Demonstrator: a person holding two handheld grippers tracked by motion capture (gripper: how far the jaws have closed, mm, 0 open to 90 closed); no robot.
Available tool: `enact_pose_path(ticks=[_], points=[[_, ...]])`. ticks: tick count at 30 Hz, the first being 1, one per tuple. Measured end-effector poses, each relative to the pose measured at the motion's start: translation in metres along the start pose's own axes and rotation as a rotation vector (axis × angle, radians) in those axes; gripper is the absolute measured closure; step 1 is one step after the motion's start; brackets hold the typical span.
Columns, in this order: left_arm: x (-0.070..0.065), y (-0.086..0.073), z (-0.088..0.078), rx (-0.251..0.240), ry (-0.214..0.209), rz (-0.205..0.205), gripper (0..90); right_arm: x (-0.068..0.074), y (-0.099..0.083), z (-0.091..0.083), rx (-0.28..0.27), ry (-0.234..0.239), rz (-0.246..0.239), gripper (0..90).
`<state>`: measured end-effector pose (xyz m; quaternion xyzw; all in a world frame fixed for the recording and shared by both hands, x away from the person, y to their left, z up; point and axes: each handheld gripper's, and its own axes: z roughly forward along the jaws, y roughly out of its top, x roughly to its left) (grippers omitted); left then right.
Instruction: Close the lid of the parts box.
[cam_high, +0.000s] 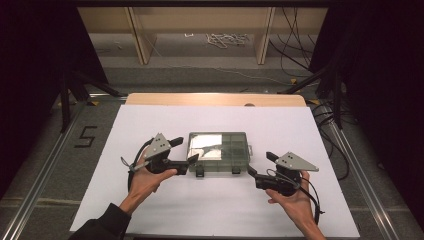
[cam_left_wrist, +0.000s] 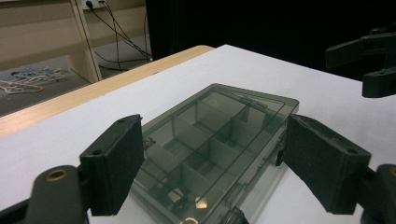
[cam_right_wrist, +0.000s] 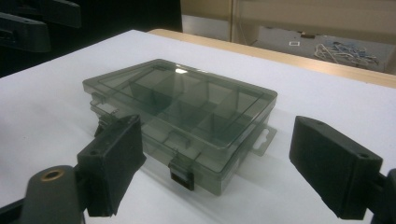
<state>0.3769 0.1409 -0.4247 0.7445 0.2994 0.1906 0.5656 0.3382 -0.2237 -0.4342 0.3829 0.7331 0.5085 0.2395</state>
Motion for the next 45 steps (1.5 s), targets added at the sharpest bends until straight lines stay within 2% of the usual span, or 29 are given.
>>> enact_pose_path(ticks=[2,4,6,9,11,14,15,16,19,27,28,30,32,39,40,43,44,45], points=[[0.001,-0.004,-0.004,-0.013,0.016,-0.004,19.7,0.0,0.0,0.0,-0.002,0.003,-0.001,18.0],[0.001,-0.007,-0.006,-0.019,0.013,-0.012,19.3,0.0,0.0,0.0,-0.008,0.007,-0.001,17.5],[0.001,-0.01,-0.009,-0.013,0.023,-0.003,19.3,0.001,0.0,0.001,-0.022,0.009,-0.002,17.0],[0.001,-0.014,-0.012,-0.012,0.019,-0.002,19.3,0.002,0.001,0.0,-0.018,0.01,-0.011,16.3],[0.0,-0.016,-0.013,-0.015,0.016,0.0,19.3,0.003,0.001,0.001,-0.042,0.023,-0.011,16.3],[-0.001,-0.016,-0.016,-0.017,0.02,0.02,19.3,0.005,0.001,-0.002,-0.025,0.028,-0.015,16.2],[-0.001,-0.017,-0.017,-0.017,0.023,0.017,19.3,0.006,0.001,-0.002,-0.034,0.028,-0.015,16.2],[-0.002,-0.017,-0.018,-0.02,0.019,0.01,19.3,0.006,0.001,-0.004,-0.018,0.021,-0.019,16.2],[-0.004,-0.018,-0.024,-0.022,0.02,0.018,19.3,0.008,0.0,-0.005,-0.043,0.034,-0.013,16.2],[-0.011,-0.024,-0.04,-0.03,0.015,0.015,19.2,0.01,-0.002,-0.012,-0.033,0.039,-0.011,16.2],[-0.012,-0.025,-0.042,-0.034,0.011,0.018,19.2,0.011,-0.003,-0.011,-0.051,0.04,-0.007,16.2],[-0.013,-0.026,-0.045,-0.032,0.015,0.022,19.2,0.012,-0.003,-0.014,-0.03,0.042,-0.01,16.2],[-0.014,-0.027,-0.047,-0.031,0.025,0.014,19.2,0.013,-0.004,-0.013,-0.046,0.04,-0.01,16.2],[-0.019,-0.029,-0.05,-0.035,0.038,-0.004,19.2,0.016,-0.006,-0.023,-0.023,0.042,-0.011,16.2],[-0.018,-0.029,-0.051,-0.03,0.035,0.012,19.2,0.016,-0.007,-0.024,-0.027,0.048,-0.014,16.2],[-0.019,-0.029,-0.05,-0.039,0.032,0.01,19.2,0.018,-0.008,-0.026,-0.047,0.045,-0.013,16.2],[-0.02,-0.029,-0.05,-0.04,0.034,0.012,19.2,0.018,-0.008,-0.029,-0.029,0.041,-0.016,16.2],[-0.019,-0.029,-0.051,-0.037,0.039,0.017,19.3,0.019,-0.008,-0.03,-0.034,0.045,-0.02,16.2]])
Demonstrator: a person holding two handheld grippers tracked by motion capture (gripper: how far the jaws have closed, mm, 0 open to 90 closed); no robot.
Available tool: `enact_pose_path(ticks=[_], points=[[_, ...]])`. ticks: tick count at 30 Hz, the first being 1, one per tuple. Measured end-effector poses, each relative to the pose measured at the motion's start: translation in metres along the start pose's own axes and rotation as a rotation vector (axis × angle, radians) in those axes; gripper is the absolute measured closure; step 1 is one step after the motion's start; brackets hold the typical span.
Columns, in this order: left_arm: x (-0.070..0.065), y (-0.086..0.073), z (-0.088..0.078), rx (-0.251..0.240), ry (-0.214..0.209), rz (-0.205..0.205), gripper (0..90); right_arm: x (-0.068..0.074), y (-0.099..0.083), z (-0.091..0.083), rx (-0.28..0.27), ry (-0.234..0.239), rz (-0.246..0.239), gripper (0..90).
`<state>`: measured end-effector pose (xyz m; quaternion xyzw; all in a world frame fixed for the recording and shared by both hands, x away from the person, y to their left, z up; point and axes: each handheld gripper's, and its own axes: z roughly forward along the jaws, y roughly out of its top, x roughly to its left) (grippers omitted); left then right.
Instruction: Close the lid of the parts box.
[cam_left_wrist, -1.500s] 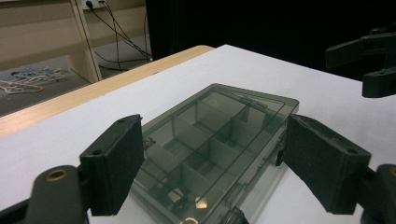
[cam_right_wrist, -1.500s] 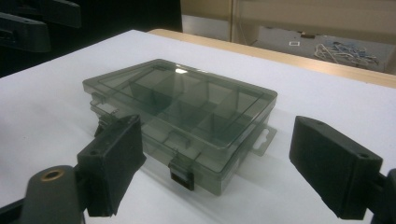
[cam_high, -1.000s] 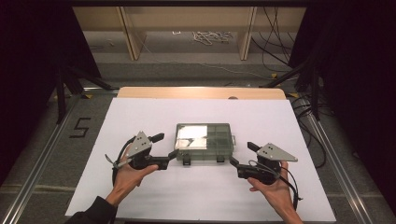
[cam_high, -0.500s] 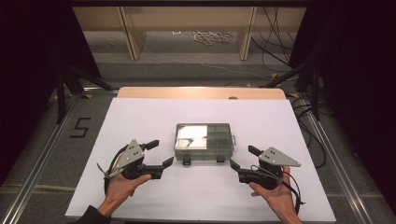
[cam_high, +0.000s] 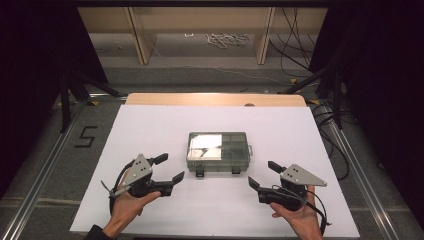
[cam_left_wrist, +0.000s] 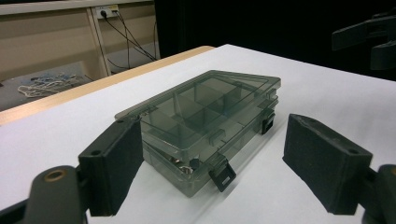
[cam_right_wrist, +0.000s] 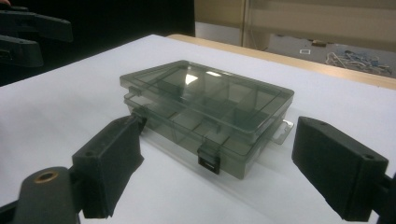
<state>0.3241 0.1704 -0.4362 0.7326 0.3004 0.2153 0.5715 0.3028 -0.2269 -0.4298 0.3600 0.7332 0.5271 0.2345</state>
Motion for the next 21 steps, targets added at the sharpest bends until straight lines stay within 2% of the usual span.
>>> enact_pose_path(ticks=[13,18,21], points=[[0.0018,-0.001,0.0013,-0.014,0.0,-0.01,19.3,0.0003,0.0012,-0.0002,-0.007,-0.002,-0.003,16.2],[0.0032,-0.0016,0.0012,-0.002,0.002,-0.012,19.2,-0.0009,0.0006,0.001,-0.02,0.008,0.003,16.2],[0.0045,-0.0032,0.0023,0.008,0.0,-0.008,19.2,-0.0024,0.0006,0.0007,-0.01,0.009,0.001,16.1]])
